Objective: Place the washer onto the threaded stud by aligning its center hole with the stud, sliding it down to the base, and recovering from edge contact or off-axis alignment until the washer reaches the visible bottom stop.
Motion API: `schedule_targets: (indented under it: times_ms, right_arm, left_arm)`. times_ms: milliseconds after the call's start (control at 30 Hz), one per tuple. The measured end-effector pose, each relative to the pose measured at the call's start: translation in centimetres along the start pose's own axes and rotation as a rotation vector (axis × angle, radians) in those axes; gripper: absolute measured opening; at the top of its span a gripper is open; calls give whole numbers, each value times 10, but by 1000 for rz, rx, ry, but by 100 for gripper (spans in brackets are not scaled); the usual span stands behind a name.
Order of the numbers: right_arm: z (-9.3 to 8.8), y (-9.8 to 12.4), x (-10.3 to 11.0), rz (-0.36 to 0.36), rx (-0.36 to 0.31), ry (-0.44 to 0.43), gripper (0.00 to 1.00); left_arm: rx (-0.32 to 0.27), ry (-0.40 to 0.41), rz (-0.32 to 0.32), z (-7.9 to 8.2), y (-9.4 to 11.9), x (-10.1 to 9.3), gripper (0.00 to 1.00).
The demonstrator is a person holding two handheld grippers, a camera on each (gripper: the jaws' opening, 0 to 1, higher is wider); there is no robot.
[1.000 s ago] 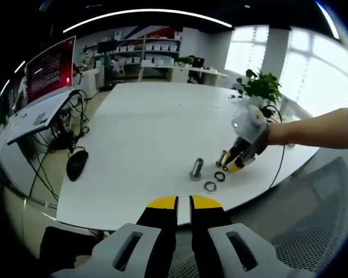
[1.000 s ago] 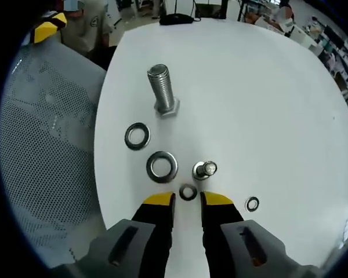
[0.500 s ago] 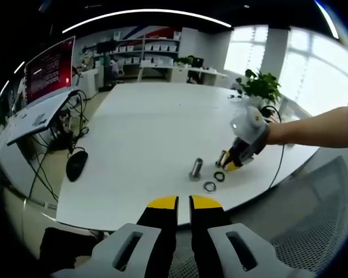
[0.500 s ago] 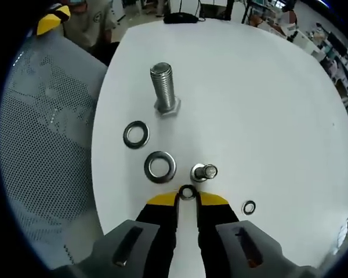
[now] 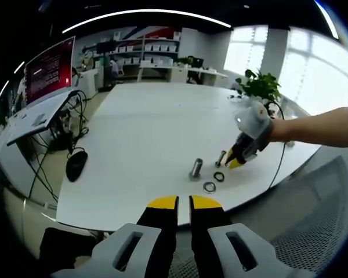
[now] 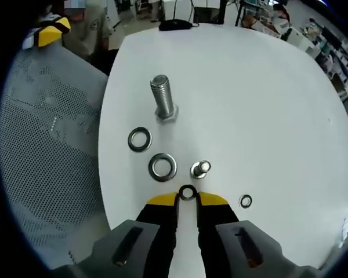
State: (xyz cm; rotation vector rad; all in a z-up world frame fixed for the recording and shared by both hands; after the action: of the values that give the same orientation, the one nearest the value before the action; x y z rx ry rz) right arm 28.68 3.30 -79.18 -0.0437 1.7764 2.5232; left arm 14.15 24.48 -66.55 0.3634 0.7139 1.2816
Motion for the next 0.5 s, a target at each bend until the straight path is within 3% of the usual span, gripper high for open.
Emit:
schedule_targets:
  times_ms: [500]
  right_arm:
    - [11, 25, -9, -31, -45, -20, 13]
  left_arm:
    - [-3, 2, 3, 0, 0, 1, 5]
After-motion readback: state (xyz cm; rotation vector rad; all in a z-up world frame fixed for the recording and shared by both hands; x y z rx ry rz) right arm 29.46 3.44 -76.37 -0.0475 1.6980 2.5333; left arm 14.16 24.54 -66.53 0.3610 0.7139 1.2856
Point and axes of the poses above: the point that each gripper's makers call its tool centre point, and the gripper's own axes: y roughly backward along the fingers, x roughly to its left, z roughly out of its top, the point moved 3 cm from there along y, roughly backward along the fingers, and after that the axes turned 10 degrees about y, right-handed, at the moved point
